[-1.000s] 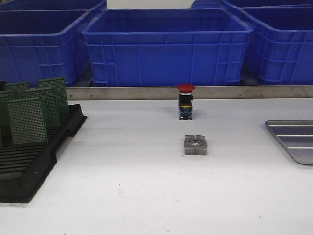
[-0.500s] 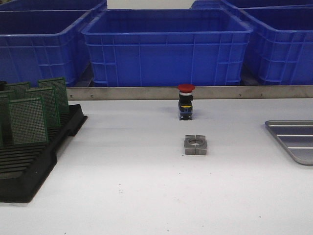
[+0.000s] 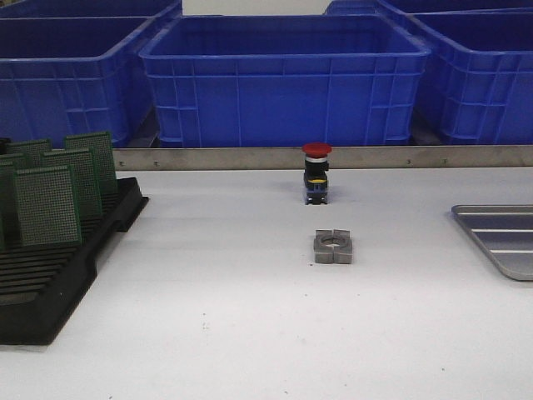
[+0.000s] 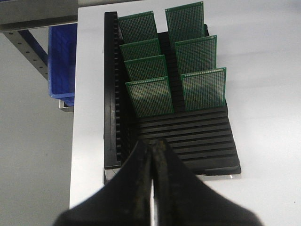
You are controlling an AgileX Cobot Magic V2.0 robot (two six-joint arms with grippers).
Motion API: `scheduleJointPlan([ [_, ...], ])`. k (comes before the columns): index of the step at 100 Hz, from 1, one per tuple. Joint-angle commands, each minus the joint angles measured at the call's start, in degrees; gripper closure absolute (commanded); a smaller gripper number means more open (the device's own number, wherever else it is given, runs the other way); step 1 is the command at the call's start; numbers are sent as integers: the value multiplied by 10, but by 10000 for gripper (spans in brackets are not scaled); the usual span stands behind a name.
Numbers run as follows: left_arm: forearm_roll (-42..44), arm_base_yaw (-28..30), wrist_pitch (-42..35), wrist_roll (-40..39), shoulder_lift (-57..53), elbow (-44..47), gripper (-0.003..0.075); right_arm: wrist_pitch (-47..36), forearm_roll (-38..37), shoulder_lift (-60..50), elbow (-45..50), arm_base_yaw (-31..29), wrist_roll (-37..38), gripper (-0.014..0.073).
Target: Place circuit board on tray
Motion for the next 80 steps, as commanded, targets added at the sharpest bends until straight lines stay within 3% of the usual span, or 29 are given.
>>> scheduleJointPlan([
  [1, -6, 2, -29, 2, 2, -21, 714, -44, 1, -9, 3, -1, -5, 663],
  [13, -6, 2, -29, 2, 2, -21, 584, -44, 1, -9, 3, -1, -5, 663],
  [30, -6, 2, -25, 2, 2, -21, 282, -44, 1, -9, 3, -1, -5, 663],
  [37, -6, 2, -25, 2, 2, -21, 203, -44, 1, -9, 3, -1, -5, 663],
  [58, -37, 2, -38, 3, 6, -23, 197, -44, 1, -9, 3, -1, -5, 663],
  [80, -56, 2, -2, 143, 84, -90, 197, -44, 1, -9, 3, -1, -5, 663],
])
